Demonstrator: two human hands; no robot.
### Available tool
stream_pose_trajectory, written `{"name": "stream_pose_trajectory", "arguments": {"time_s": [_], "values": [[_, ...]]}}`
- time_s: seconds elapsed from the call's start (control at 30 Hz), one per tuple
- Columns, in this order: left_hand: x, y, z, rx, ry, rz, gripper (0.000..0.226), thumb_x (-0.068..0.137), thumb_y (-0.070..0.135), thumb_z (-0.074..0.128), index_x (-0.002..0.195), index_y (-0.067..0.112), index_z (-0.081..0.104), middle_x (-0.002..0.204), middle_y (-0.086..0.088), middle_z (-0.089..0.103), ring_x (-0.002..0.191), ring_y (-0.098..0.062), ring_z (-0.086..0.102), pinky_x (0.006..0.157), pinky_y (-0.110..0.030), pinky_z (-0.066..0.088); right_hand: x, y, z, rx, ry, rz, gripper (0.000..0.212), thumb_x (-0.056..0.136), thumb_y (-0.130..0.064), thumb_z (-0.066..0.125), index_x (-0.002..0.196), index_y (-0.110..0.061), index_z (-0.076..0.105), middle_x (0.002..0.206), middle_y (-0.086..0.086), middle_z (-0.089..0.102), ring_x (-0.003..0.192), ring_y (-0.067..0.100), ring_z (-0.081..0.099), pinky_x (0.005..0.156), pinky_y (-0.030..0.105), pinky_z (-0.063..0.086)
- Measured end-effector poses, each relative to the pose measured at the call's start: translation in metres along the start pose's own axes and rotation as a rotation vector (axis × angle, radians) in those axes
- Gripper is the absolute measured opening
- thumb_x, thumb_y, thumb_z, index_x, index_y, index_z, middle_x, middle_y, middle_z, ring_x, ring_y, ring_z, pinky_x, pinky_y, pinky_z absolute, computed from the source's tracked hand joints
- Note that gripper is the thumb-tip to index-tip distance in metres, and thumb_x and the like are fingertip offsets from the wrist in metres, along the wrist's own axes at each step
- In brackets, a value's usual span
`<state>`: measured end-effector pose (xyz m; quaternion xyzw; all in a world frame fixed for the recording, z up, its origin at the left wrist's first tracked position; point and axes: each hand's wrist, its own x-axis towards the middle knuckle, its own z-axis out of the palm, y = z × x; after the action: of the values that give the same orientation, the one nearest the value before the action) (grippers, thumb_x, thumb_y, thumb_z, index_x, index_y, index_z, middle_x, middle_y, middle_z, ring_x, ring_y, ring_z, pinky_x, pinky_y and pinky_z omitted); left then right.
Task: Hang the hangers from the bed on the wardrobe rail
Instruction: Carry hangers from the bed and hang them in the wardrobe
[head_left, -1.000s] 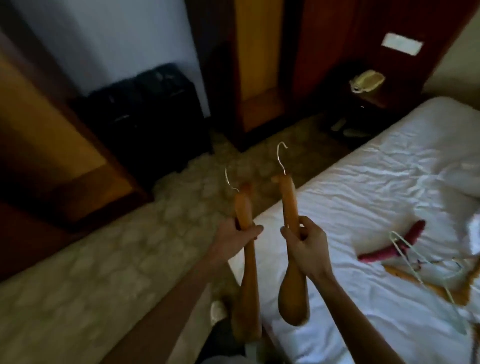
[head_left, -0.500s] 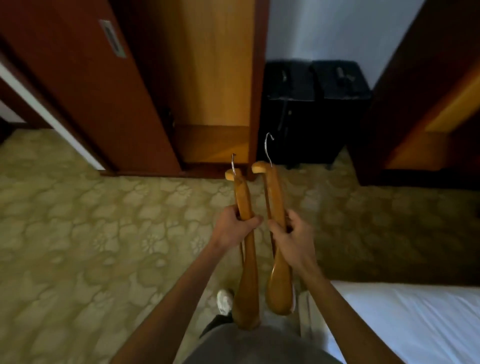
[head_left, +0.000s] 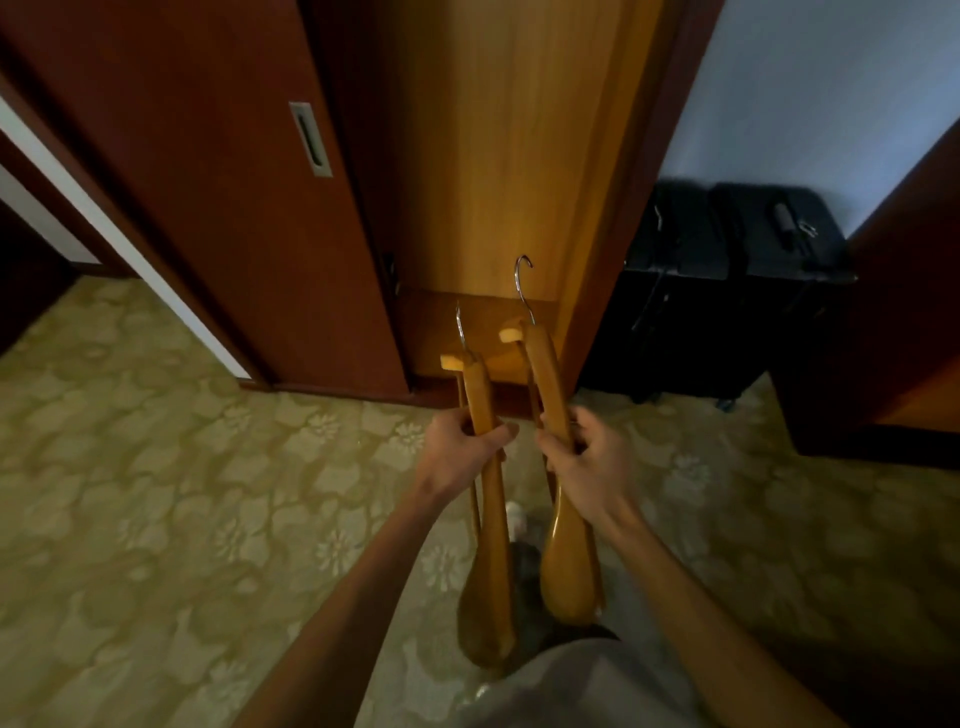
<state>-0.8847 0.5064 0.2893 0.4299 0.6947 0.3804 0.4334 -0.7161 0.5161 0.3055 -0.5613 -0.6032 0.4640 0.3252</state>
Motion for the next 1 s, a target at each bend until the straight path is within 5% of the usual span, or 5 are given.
{"name": "stream_pose_trajectory", "arguments": {"time_s": [0.27, 0.4, 0.53, 0.83, 1.0], "values": [[0.181, 0.067, -0.04, 0.022, 0.003, 0.096, 0.026, 0.085, 0.031, 0.075, 0.081, 0.006, 0.075, 0.071, -0.005, 0.075, 0.064, -0.019, 0.073, 0.062, -0.034, 0.061, 0.18, -0.051, 0.007, 0.068, 0.065, -0.032, 0.008, 0.092, -0.021, 0.069, 0.099, -0.025, 0.068, 0.08, -0.002, 0.069, 0.066, 0.006, 0.066, 0.064, 0.019, 0.049], [0.274, 0.126, -0.059, 0.01, -0.005, 0.155, 0.034, 0.085, 0.036, 0.074, 0.096, 0.004, 0.074, 0.091, -0.01, 0.076, 0.083, -0.025, 0.074, 0.075, -0.043, 0.062, 0.272, -0.094, -0.002, 0.125, 0.104, -0.05, 0.01, 0.093, -0.024, 0.068, 0.103, -0.023, 0.068, 0.081, 0.0, 0.068, 0.069, 0.012, 0.066, 0.067, 0.026, 0.05], [0.346, 0.201, -0.071, -0.02, -0.046, 0.248, 0.02, 0.09, 0.033, 0.071, 0.085, 0.013, 0.071, 0.068, 0.005, 0.072, 0.061, -0.005, 0.069, 0.055, -0.016, 0.055, 0.35, -0.145, -0.023, 0.182, 0.173, -0.104, 0.008, 0.093, -0.022, 0.068, 0.1, -0.025, 0.07, 0.071, -0.001, 0.066, 0.06, 0.006, 0.063, 0.06, 0.021, 0.047], [0.469, 0.359, -0.082, -0.052, -0.141, 0.411, 0.016, 0.091, 0.042, 0.068, 0.087, 0.026, 0.07, 0.093, -0.006, 0.075, 0.087, -0.024, 0.071, 0.074, -0.035, 0.057, 0.48, -0.248, -0.077, 0.264, 0.325, -0.199, 0.017, 0.093, -0.025, 0.067, 0.11, -0.023, 0.068, 0.072, -0.006, 0.065, 0.064, -0.001, 0.064, 0.06, 0.012, 0.045], [0.525, 0.45, -0.094, -0.085, -0.192, 0.509, 0.021, 0.088, 0.044, 0.071, 0.088, 0.024, 0.073, 0.072, 0.009, 0.072, 0.076, -0.014, 0.072, 0.068, -0.031, 0.056, 0.538, -0.312, -0.114, 0.193, 0.455, -0.279, 0.01, 0.092, -0.026, 0.068, 0.097, -0.019, 0.073, 0.064, -0.005, 0.066, 0.06, 0.0, 0.064, 0.062, 0.014, 0.042]]}}
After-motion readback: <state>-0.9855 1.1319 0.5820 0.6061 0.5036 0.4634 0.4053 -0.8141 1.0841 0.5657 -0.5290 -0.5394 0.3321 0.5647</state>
